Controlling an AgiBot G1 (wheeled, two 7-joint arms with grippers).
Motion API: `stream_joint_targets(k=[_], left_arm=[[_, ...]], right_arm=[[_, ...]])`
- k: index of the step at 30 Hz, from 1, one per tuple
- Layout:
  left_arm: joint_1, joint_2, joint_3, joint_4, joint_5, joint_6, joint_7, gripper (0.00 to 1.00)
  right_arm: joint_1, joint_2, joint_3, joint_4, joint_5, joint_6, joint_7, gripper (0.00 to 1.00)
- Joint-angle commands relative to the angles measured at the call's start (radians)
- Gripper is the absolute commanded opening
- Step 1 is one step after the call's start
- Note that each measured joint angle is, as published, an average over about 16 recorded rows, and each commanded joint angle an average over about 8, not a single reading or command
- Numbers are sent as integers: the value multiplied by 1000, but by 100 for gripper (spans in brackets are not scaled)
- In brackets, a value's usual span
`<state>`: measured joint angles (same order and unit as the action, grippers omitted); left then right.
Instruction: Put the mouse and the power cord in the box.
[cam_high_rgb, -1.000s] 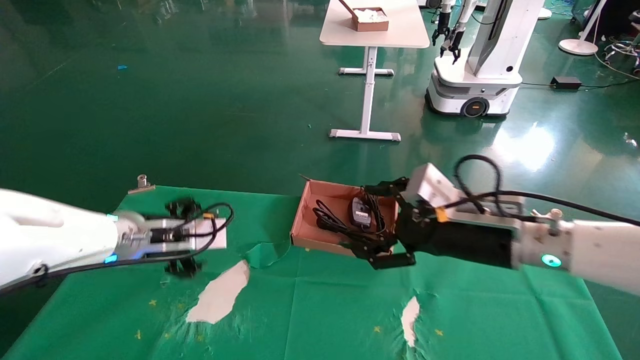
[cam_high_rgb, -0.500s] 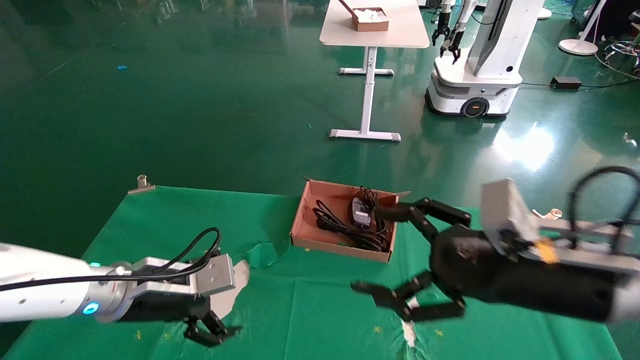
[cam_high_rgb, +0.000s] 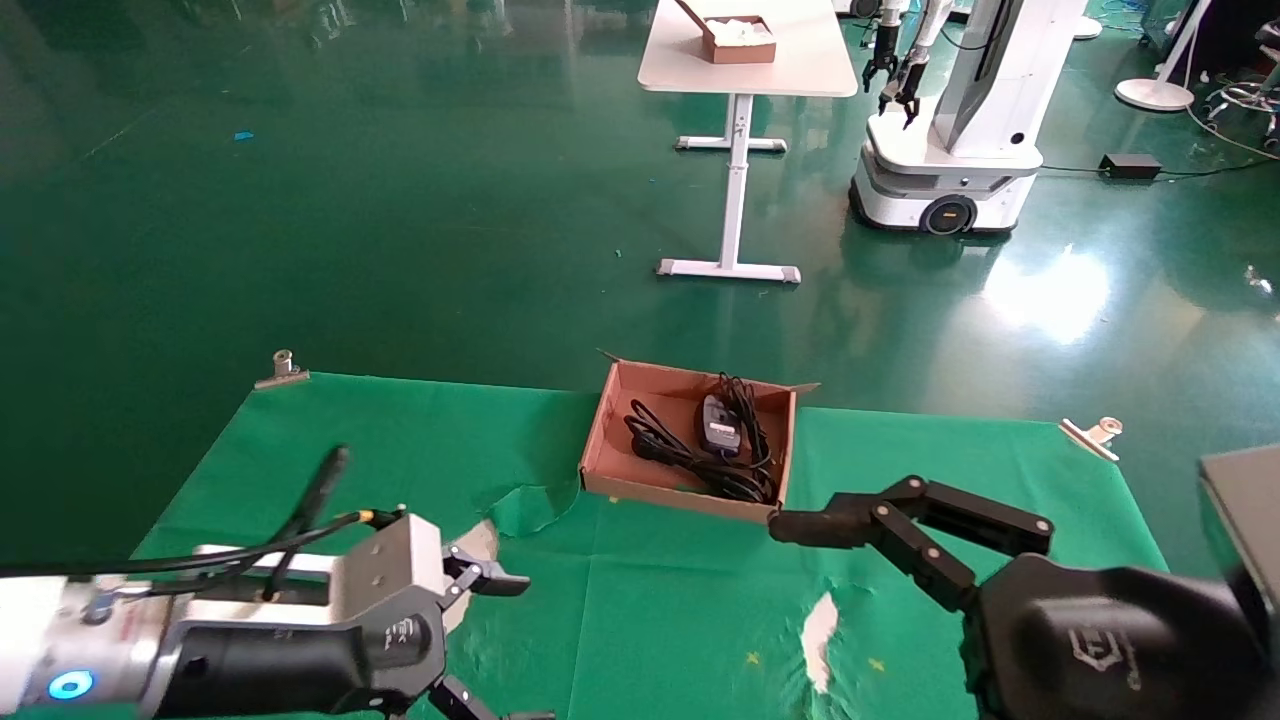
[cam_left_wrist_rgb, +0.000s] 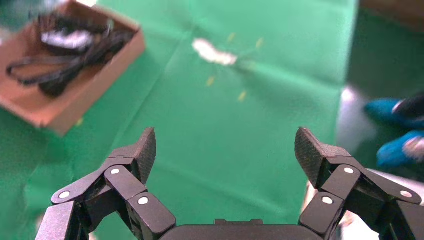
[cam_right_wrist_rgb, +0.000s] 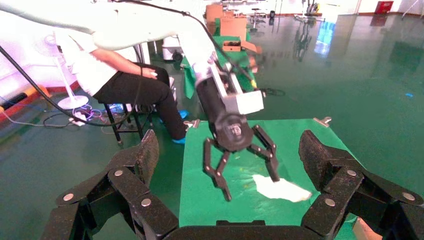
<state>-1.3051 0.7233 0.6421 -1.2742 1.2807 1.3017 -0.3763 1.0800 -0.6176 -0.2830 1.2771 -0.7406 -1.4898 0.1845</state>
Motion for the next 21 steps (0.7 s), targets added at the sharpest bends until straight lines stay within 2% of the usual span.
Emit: stream_joint_targets(k=[1,15,21], left_arm=[[25,-12,-39,-1,-59,21,20,100],[194,-94,-305,-8,-462,163,159,100],[234,-114,-370,-10,-562,197,190,100]], right_arm=[[-5,6,3,6,10,-6,3,100],[-5,7,2,6,11,-6,2,100],[-6,8,2,7,14,-7,2,100]])
